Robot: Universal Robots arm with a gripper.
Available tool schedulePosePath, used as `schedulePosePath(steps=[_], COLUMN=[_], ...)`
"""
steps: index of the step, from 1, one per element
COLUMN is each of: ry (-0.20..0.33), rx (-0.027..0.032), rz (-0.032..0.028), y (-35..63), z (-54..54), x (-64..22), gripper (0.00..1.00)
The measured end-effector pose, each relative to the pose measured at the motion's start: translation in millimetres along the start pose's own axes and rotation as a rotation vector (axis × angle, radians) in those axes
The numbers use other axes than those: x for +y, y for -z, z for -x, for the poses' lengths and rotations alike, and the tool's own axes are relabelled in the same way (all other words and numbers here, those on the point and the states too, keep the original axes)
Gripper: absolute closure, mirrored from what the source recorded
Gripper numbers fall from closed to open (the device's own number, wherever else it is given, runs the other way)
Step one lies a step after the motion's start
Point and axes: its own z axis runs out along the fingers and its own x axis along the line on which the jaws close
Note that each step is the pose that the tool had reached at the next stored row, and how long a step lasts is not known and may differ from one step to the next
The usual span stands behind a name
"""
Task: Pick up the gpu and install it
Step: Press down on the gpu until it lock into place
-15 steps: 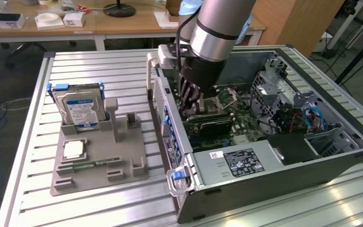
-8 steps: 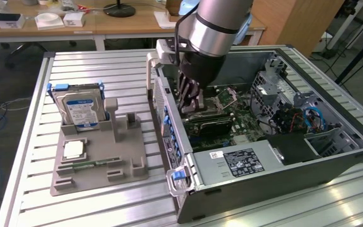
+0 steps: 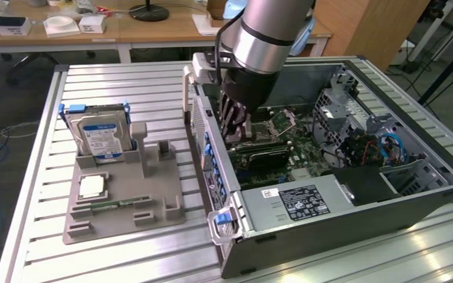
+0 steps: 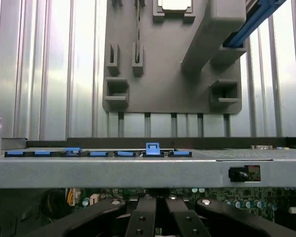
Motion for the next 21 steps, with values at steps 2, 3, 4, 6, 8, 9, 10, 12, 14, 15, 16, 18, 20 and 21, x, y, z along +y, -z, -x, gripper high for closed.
schedulePosePath(steps=[2, 3, 4, 6, 8, 9, 10, 12, 14, 15, 16, 18, 20, 21], ry=[0.0, 0.0, 0.0, 0.0, 0.0, 0.0, 0.0, 0.0, 0.0, 0.0, 0.0, 0.001, 0.001, 0.002], rx=[-0.0008, -0.0025, -0.0025, -0.0025, -0.0025, -0.0025, -0.0025, -0.0025, -0.0025, -0.0025, -0.0024, -0.0026, -0.0048, -0.0057], rz=[-0.0007, 0.0004, 0.0004, 0.0003, 0.0004, 0.0004, 0.0003, 0.0004, 0.0004, 0.0004, 0.0004, 0.0005, -0.0007, -0.004], y=[-0.3, 16.0, 16.0, 16.0, 16.0, 16.0, 16.0, 16.0, 16.0, 16.0, 16.0, 16.4, 16.9, 17.2], z=[0.1, 0.0, 0.0, 0.0, 0.0, 0.0, 0.0, 0.0, 0.0, 0.0, 0.0, 0.0, 0.2, 0.1], x=[-0.1, 2.6, 2.6, 2.6, 2.6, 2.6, 2.6, 2.6, 2.6, 2.6, 2.6, 0.8, -2.8, -3.9], gripper=[0.89, 0.89, 0.89, 0.89, 0.89, 0.89, 0.89, 0.89, 0.89, 0.89, 0.89, 0.89, 0.89, 0.89])
